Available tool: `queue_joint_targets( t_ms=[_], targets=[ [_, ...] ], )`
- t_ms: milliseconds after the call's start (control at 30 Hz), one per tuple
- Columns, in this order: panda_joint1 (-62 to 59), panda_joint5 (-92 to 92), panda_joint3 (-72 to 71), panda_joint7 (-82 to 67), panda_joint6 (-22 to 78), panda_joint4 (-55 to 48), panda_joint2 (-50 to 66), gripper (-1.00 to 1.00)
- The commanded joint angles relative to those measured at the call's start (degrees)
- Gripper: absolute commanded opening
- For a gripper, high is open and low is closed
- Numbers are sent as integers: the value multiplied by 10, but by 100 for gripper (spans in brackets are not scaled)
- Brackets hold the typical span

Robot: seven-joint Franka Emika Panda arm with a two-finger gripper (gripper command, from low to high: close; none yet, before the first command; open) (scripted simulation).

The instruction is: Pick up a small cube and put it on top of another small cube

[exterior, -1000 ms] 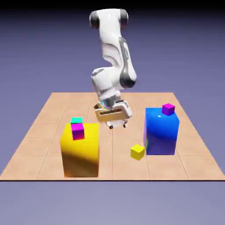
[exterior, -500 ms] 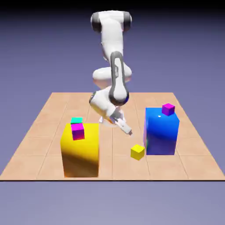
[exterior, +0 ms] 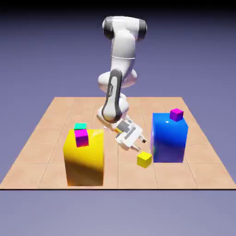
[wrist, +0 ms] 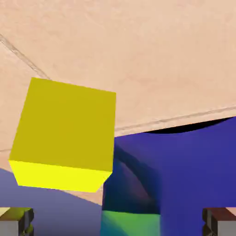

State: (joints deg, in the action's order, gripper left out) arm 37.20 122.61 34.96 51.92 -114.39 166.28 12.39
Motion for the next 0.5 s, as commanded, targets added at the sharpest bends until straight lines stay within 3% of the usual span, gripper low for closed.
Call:
queue_joint_targets(
  t_ms=[0, 133, 467],
  targets=[
    [7, 25, 7, 2, 12, 1, 9, 0],
    [25, 83, 24, 6, 40, 4, 30, 0],
    [-122, 158, -182, -27, 42, -83, 129, 0]
  ],
)
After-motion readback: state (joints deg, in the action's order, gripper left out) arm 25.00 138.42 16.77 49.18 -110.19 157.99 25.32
